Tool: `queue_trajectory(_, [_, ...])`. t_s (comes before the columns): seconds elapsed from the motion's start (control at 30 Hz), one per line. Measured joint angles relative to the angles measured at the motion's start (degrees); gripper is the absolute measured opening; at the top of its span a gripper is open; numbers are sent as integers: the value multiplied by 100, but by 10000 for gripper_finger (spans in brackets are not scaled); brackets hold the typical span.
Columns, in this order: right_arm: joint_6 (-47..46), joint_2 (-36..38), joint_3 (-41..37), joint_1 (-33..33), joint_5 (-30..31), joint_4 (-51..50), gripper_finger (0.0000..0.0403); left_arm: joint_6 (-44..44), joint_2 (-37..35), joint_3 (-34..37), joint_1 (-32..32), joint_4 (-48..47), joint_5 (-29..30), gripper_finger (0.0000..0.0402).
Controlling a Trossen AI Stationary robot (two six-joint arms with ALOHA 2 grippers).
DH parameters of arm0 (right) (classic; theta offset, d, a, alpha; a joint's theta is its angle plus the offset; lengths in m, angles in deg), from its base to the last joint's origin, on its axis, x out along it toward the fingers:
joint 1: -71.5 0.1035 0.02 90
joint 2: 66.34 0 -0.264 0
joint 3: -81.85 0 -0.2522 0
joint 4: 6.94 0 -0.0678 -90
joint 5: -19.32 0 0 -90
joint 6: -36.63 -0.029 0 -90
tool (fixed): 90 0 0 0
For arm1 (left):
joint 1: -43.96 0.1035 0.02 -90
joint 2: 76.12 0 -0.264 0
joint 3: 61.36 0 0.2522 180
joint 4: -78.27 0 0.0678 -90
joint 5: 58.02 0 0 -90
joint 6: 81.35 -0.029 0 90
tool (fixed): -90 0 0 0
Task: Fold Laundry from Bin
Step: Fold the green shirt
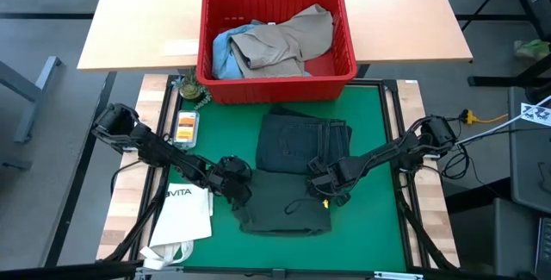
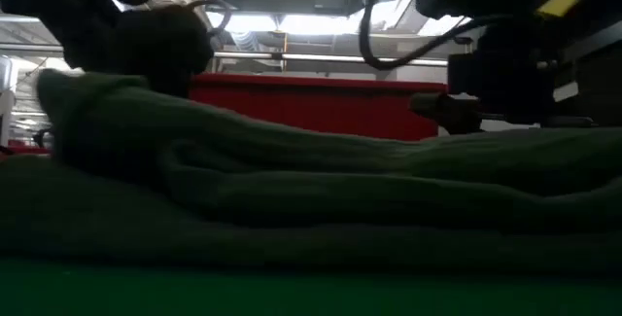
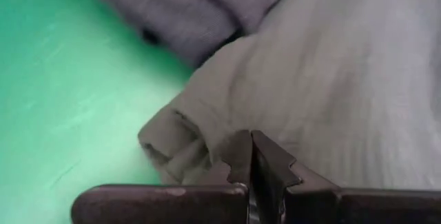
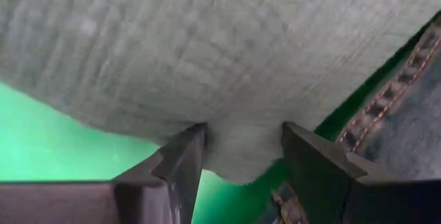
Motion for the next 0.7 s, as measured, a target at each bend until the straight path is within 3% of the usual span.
queue_trajectory(0.47, [-140,995,-24,1,41,-316,202,-794,-487,-286,-22,-5,-204,0])
queue_trajectory(0.7, [-508,1184,-26,173,-227,29,202,-794,-482,-297,-351,572,-287,0])
